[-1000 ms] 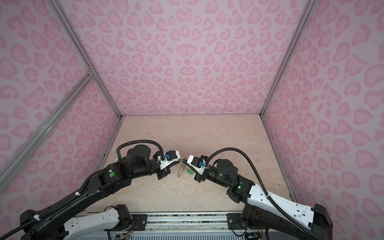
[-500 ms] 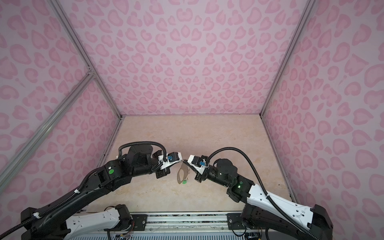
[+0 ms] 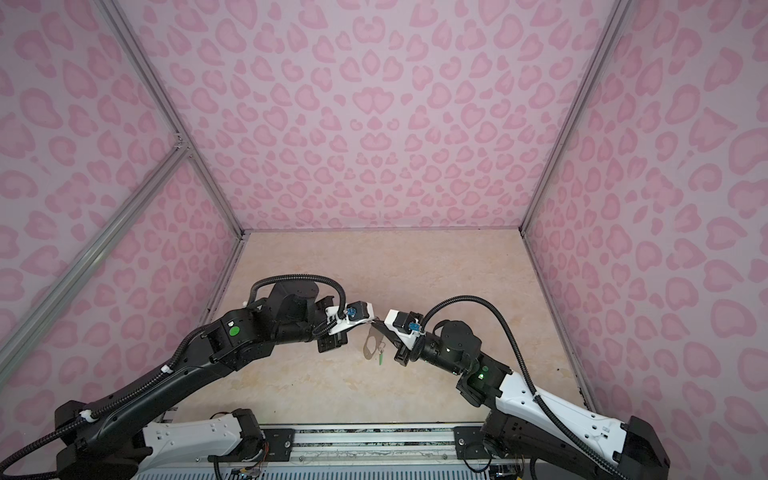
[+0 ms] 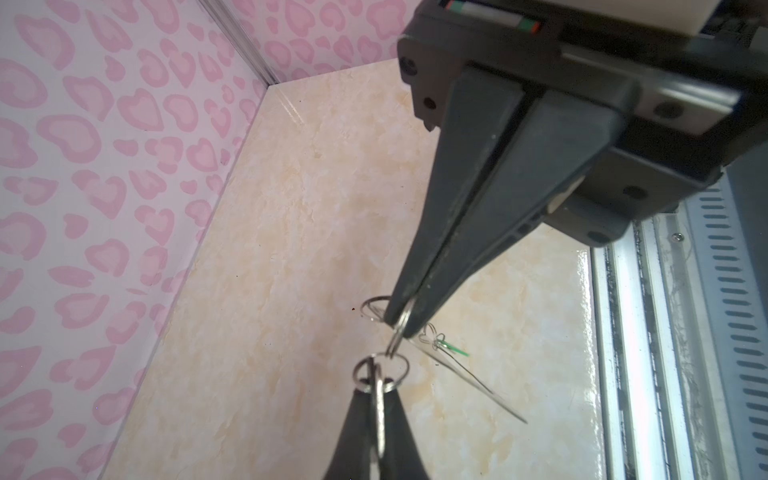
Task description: Put the keys on the keyring
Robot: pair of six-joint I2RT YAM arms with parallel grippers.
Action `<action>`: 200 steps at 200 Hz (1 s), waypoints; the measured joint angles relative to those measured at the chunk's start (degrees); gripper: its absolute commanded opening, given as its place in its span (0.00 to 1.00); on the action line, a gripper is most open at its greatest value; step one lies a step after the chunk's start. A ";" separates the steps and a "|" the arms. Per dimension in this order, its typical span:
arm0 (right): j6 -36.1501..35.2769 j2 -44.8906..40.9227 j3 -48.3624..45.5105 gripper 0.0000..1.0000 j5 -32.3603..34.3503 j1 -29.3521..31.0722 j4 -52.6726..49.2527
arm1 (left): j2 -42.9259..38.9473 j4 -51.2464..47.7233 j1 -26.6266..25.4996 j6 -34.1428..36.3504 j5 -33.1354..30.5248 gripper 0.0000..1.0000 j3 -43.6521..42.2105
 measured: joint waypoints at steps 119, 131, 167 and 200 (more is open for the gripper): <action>5.55 -3.67 -6.91 0.00 -5.84 -6.78 9.49 | 10.82 -9.79 -4.15 4.70 -5.31 0.03 13.92; 6.01 -3.82 -7.28 0.00 -6.99 -7.85 10.62 | 11.65 -10.69 -4.59 5.07 -5.68 0.03 15.45; 7.74 -3.80 -8.13 0.00 -10.32 -10.67 12.90 | 15.32 -12.76 -6.80 5.27 -8.02 0.03 20.04; 8.81 -4.44 -8.74 0.00 -12.66 -12.59 12.44 | 18.36 -15.23 -8.04 5.31 -10.93 0.03 23.10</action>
